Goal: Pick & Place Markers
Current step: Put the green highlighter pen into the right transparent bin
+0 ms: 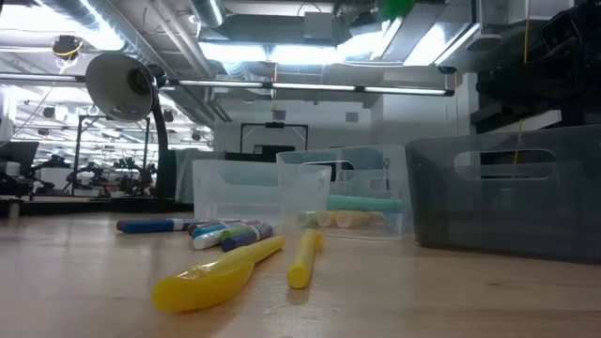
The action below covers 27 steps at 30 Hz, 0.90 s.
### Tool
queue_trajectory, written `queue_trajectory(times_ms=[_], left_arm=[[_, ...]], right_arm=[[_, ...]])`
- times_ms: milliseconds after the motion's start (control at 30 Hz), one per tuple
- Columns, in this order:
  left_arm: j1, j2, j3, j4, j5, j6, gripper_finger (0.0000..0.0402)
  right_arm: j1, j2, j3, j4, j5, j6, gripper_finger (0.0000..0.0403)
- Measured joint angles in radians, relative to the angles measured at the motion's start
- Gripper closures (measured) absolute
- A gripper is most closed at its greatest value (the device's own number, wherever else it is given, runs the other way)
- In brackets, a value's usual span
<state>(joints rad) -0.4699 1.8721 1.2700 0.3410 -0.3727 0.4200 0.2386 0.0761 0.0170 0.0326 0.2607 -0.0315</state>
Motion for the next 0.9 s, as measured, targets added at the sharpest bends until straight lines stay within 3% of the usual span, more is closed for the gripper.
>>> queue_trajectory(times_ms=[433, 900], left_arm=[[0.106, -0.001, 0.223, -0.113, 0.047, -0.075, 0.0351], [0.284, -0.001, 0.298, -0.265, 0.053, -0.253, 0.0351]], right_arm=[[0.0, 0.0, 0.0, 0.0, 0.0, 0.0, 0.0251], [0.0, 0.0, 0.0, 0.0, 0.0, 0.0, 0.0251]])
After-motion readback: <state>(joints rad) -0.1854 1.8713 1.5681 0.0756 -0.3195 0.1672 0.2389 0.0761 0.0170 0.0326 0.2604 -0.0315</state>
